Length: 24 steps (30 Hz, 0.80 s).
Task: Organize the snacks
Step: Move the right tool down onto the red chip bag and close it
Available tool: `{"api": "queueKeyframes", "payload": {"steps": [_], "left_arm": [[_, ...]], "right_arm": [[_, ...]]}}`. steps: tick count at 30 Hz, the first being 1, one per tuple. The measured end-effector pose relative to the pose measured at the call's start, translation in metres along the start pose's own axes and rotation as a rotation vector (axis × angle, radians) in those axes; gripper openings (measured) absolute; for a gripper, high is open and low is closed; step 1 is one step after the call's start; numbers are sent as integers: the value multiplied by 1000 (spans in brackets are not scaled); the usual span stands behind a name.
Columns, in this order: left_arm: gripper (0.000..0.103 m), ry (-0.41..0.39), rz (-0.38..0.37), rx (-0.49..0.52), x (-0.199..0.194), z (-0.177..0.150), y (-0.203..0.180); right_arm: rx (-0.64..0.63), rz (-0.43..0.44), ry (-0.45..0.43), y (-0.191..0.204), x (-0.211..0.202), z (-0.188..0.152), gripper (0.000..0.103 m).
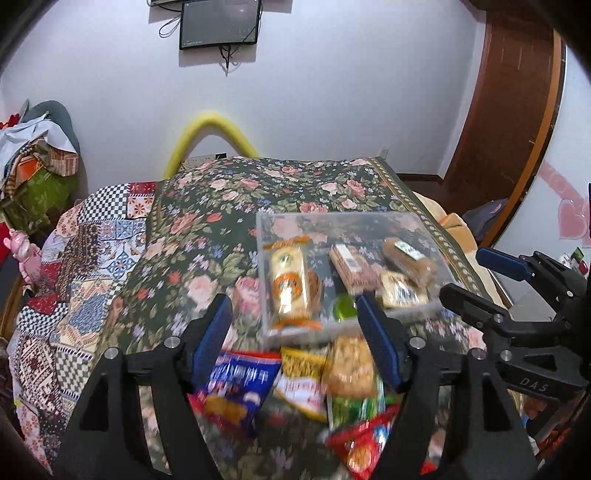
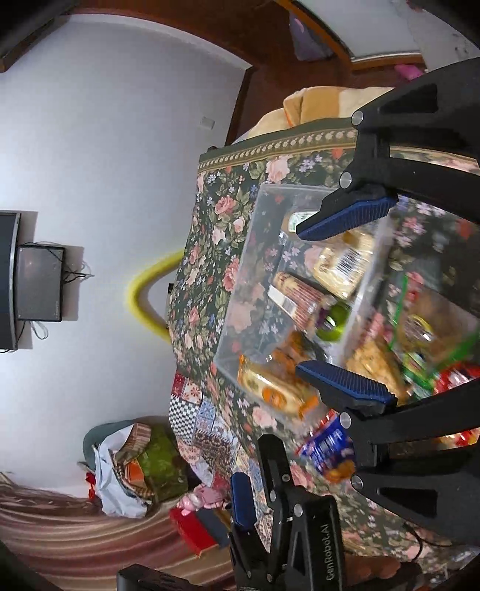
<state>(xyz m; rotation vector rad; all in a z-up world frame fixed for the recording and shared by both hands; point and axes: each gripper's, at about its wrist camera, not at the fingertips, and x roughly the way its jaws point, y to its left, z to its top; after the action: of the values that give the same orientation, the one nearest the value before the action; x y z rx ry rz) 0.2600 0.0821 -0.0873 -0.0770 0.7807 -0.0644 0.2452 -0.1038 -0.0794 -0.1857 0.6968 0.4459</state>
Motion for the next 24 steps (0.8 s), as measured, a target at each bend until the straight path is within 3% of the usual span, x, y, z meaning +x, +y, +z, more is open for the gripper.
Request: {"api": "queueKeyframes", "payload": {"steps": [6,12,18,24], "left_arm": [[74,19,16,1,-26,-36,15],[75,92,26,-24,-29,-81,33],[75,157,16,-56,-21,-121,41],[75,186,5,-57,-12,-141,40]], "right_arm": [[16,17,7,16,-17,-24,74],[40,34,51,30,-20,-53,81],[58,76,162,45,-4,-91,85],[37,106,279,65,19,-119,86]]}}
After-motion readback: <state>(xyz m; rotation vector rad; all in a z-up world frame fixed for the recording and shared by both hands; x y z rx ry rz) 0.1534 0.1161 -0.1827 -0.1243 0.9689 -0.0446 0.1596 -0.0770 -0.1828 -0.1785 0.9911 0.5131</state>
